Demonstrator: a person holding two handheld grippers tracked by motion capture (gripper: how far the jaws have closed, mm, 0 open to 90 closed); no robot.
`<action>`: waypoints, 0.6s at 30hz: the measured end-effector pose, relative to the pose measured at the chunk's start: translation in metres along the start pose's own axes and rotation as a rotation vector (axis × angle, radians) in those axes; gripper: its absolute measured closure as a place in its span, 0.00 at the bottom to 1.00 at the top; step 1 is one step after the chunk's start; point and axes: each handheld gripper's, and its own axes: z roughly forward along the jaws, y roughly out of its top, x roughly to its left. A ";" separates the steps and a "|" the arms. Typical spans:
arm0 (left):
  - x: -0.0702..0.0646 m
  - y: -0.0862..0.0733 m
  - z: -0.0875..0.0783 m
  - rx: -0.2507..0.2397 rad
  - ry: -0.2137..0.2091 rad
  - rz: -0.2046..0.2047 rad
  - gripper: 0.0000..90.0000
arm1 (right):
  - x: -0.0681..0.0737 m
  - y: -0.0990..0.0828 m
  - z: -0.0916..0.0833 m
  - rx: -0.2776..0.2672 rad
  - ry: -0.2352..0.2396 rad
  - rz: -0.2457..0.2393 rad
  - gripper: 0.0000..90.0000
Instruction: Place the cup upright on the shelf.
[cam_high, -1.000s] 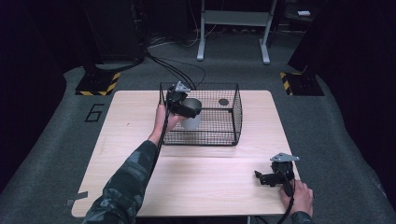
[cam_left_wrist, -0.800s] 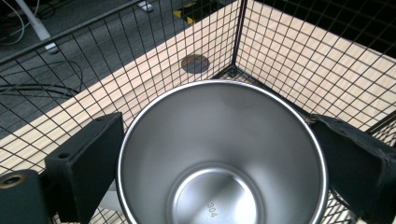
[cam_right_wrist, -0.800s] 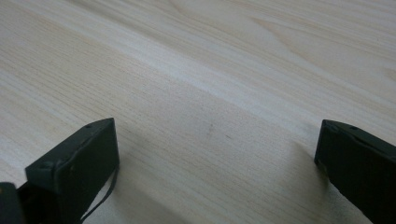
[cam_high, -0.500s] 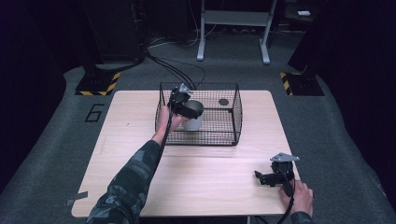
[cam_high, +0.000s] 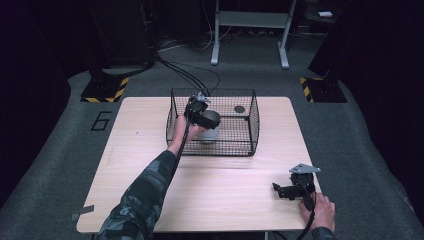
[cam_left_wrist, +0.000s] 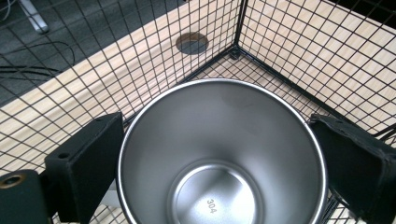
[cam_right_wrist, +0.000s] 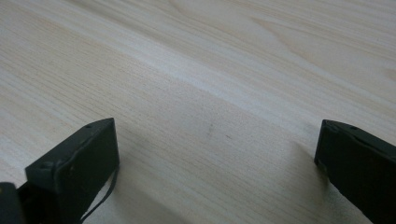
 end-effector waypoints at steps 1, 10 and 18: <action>0.000 0.000 0.001 0.001 0.002 0.002 0.07 | 0.000 0.000 0.000 0.000 0.000 0.000 0.00; -0.002 0.001 0.009 0.026 0.002 0.011 0.07 | 0.000 0.000 0.000 -0.002 0.000 0.000 0.00; -0.002 0.003 0.011 0.049 0.006 0.025 0.07 | 0.000 0.000 0.000 0.002 0.002 -0.004 0.00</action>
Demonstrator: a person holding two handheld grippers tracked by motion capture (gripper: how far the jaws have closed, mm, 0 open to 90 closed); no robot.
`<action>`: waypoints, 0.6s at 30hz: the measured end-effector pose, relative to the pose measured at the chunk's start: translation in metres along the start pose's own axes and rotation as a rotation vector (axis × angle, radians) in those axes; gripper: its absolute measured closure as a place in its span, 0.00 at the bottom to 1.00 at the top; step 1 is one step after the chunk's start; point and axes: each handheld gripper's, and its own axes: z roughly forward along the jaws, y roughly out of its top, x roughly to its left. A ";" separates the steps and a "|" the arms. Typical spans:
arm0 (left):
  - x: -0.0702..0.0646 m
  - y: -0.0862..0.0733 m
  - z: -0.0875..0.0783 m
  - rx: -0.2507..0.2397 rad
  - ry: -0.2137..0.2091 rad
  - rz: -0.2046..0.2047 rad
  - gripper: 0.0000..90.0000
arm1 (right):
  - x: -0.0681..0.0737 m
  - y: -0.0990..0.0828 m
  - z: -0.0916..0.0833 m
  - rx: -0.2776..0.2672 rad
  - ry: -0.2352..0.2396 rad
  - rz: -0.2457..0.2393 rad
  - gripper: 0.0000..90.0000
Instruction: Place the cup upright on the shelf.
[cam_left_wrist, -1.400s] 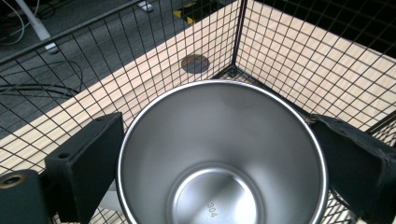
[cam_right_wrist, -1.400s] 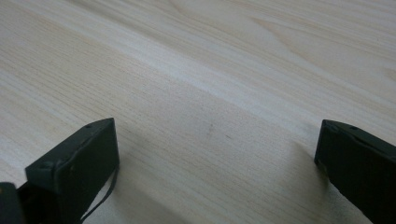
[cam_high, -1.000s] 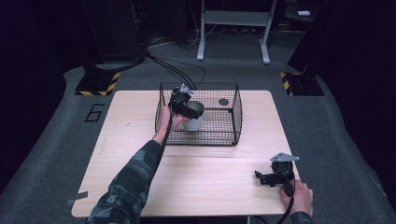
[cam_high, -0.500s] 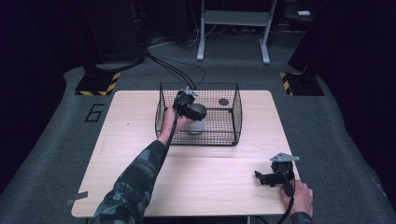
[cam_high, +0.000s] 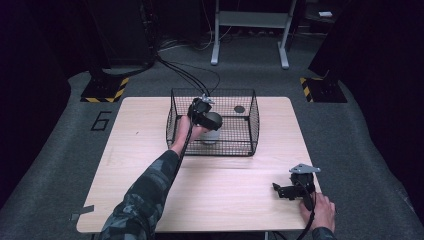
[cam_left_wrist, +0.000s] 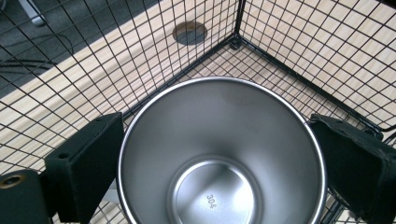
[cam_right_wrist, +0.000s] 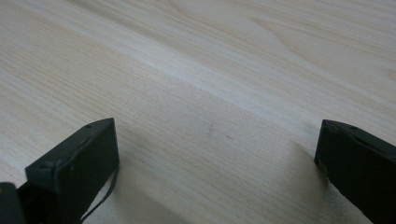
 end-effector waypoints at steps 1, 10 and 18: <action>0.000 0.001 0.000 0.008 -0.002 0.001 0.07 | 0.001 0.000 0.000 -0.005 -0.005 0.011 0.00; 0.000 0.006 0.002 0.033 -0.015 0.000 0.07 | 0.001 0.000 0.000 -0.005 -0.007 0.014 0.00; -0.001 0.004 -0.001 0.074 -0.013 -0.002 0.07 | 0.001 0.000 0.000 -0.008 -0.004 0.012 0.00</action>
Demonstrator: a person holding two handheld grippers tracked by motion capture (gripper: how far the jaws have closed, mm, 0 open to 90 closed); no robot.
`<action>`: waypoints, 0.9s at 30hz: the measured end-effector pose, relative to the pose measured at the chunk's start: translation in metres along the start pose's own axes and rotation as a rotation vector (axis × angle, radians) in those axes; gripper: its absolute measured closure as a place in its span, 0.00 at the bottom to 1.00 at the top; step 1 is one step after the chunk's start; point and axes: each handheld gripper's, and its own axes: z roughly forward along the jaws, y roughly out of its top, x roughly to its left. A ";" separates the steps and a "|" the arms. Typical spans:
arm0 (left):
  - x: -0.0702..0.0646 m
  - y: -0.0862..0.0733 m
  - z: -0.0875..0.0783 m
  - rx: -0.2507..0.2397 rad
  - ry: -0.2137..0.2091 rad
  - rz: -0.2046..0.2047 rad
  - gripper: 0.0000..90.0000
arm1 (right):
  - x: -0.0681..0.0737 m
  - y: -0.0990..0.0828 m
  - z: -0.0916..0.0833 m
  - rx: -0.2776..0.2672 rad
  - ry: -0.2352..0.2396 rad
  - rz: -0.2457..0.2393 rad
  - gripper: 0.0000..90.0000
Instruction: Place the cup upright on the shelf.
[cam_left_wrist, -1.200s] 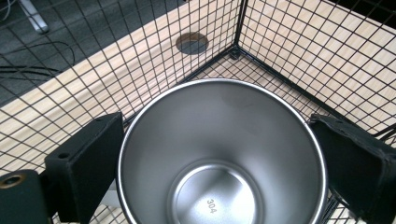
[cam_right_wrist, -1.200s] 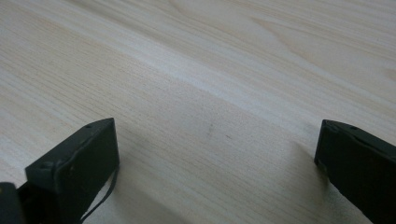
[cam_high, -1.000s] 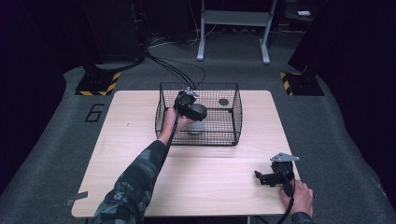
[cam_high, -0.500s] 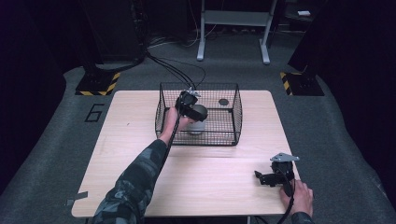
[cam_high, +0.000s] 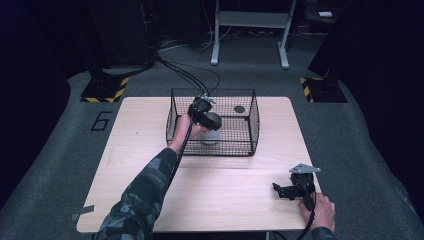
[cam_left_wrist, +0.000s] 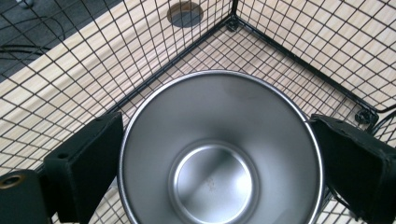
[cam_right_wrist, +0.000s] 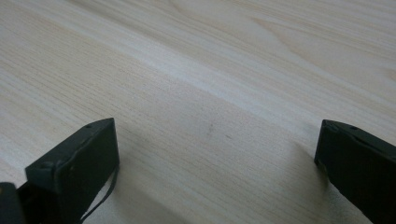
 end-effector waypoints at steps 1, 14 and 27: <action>0.000 -0.001 0.000 0.000 -0.003 0.000 0.07 | 0.000 0.000 0.000 0.003 0.003 -0.006 0.00; 0.002 -0.006 -0.004 -0.021 -0.009 -0.023 0.06 | -0.001 0.000 0.000 0.005 0.001 -0.011 0.00; -0.002 -0.002 -0.036 -0.075 -0.013 0.011 0.00 | -0.001 0.000 0.000 0.008 0.005 -0.011 0.00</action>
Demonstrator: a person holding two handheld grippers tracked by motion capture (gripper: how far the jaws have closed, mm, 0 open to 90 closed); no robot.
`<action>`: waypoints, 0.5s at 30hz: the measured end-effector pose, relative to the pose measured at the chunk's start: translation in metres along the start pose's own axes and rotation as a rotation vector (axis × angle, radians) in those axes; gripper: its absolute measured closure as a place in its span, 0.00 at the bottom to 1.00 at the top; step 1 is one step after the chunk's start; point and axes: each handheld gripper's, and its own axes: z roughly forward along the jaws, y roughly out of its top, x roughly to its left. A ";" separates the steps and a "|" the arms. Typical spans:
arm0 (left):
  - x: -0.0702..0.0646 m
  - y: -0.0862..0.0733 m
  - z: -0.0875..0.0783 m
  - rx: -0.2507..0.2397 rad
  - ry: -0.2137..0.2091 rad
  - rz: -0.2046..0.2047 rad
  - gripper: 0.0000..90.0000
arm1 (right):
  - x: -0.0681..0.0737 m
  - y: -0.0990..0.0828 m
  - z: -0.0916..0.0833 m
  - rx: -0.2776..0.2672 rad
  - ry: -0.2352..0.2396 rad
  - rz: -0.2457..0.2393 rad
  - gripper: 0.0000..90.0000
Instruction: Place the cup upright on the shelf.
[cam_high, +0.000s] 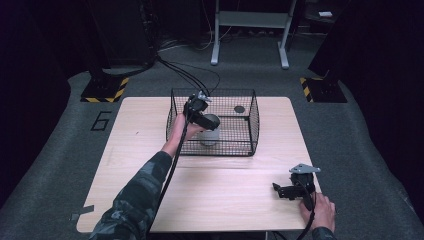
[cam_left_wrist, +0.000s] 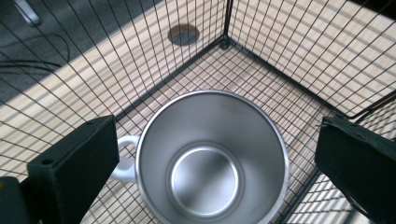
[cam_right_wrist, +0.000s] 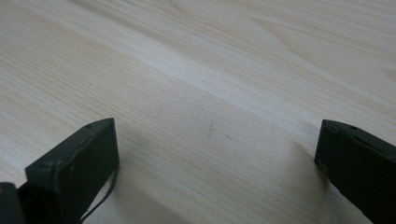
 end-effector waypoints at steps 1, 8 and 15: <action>-0.001 0.000 -0.004 -0.006 0.000 0.000 0.00 | 0.000 0.000 0.000 -0.002 -0.001 0.000 0.00; -0.005 -0.001 -0.034 -0.045 -0.003 0.012 0.00 | 0.000 0.000 0.000 0.000 0.000 0.000 0.00; -0.018 -0.010 -0.067 -0.079 -0.015 0.049 0.00 | 0.000 0.000 0.000 0.000 0.000 -0.001 0.00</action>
